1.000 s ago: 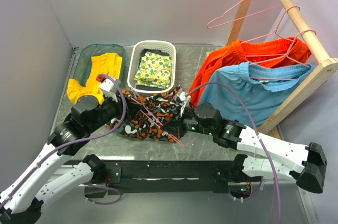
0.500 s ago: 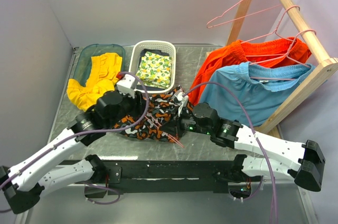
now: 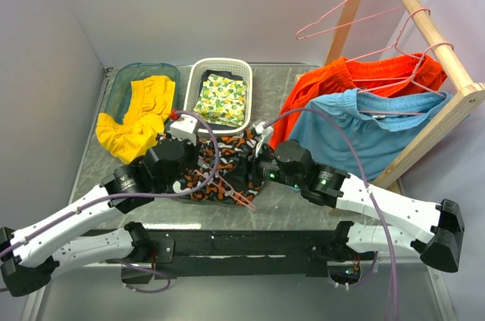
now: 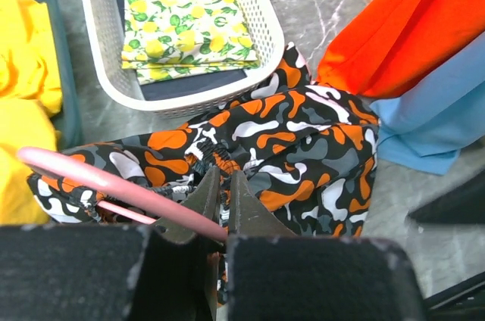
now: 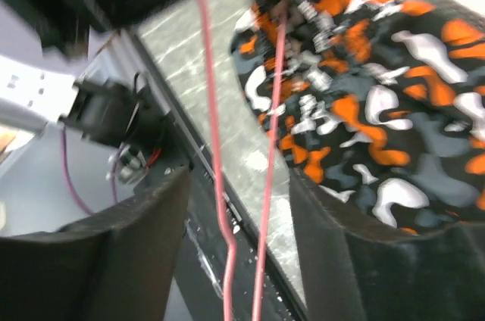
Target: Place the shorts on the hanger
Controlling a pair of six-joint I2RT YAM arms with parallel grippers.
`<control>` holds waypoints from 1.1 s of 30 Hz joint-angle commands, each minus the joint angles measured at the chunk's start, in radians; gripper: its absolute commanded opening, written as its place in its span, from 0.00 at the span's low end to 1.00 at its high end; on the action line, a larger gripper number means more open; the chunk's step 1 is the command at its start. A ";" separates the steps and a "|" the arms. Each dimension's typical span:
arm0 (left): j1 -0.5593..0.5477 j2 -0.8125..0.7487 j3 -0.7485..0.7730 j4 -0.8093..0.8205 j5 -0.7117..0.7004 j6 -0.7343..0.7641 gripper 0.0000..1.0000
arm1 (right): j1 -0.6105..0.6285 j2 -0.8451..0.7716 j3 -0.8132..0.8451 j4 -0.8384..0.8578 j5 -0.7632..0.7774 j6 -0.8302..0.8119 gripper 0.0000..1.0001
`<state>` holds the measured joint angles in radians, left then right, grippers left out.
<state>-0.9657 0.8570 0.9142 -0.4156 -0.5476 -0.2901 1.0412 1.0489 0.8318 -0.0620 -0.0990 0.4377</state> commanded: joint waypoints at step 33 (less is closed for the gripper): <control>-0.091 -0.095 -0.029 0.044 -0.092 0.072 0.01 | -0.099 0.747 0.672 -0.322 0.245 0.124 0.55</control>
<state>-1.0519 0.7856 0.8845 -0.4232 -0.6041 -0.2302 0.9398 1.8030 1.4849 -0.3889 0.0864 0.5564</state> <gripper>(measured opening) 0.065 0.562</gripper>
